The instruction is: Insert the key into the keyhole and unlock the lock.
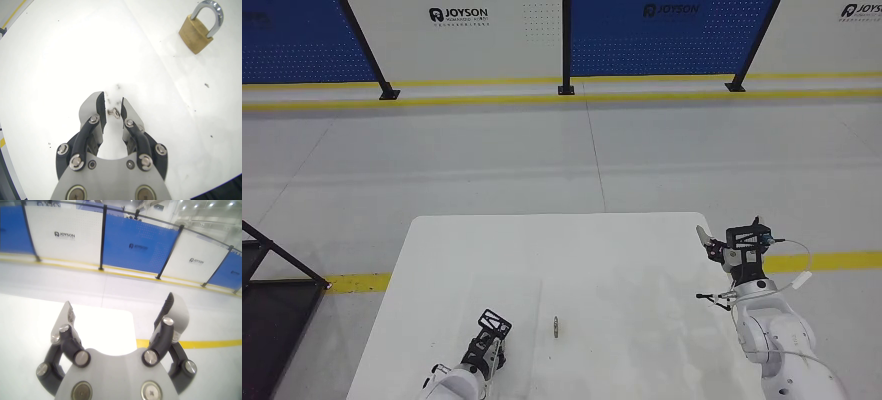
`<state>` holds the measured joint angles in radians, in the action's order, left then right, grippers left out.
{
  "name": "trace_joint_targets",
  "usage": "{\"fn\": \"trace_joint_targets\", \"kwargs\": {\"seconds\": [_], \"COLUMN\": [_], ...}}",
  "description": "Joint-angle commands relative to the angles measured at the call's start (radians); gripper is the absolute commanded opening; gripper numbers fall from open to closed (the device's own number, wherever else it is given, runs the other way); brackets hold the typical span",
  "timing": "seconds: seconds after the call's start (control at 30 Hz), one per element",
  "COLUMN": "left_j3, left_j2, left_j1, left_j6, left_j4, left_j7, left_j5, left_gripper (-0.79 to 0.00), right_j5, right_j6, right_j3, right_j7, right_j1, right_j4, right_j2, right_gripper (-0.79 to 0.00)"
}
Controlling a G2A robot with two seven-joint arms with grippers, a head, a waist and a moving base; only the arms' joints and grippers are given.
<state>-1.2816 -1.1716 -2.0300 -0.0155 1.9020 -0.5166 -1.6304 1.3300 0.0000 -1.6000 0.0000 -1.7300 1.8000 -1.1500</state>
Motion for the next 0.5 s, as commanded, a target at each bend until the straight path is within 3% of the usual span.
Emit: {"fn": "trace_joint_targets", "kwargs": {"seconds": [0.0,0.3,0.33,0.4,0.47], "left_j3": [0.002,-0.007,-0.008,-0.009,-0.010], "left_j2": [0.000,0.001,0.001,0.002,0.002], "left_j1": [0.000,-0.005,-0.006,-0.008,-0.009], "left_j6": [0.001,-0.001,-0.002,-0.002,-0.002], "left_j4": [0.004,0.020,0.020,0.020,0.020], "left_j7": [-0.005,-0.011,-0.012,-0.012,-0.012], "left_j5": [-0.007,0.001,0.000,-0.001,0.000], "left_gripper": [-0.622,-0.686,-0.668,-0.496,-0.443], "right_j5": [0.000,0.000,0.000,0.000,0.000], "right_j6": [0.000,0.000,0.000,0.000,0.000], "right_j3": [0.000,0.000,0.000,0.000,0.000], "right_j7": [0.000,0.000,0.000,0.000,0.000], "right_j1": [0.000,0.000,0.000,0.000,0.000], "right_j4": [0.000,0.000,0.000,0.000,0.000], "right_j2": [0.000,0.000,0.000,0.000,0.000], "right_gripper": [0.000,0.000,0.000,0.000,0.000]}}
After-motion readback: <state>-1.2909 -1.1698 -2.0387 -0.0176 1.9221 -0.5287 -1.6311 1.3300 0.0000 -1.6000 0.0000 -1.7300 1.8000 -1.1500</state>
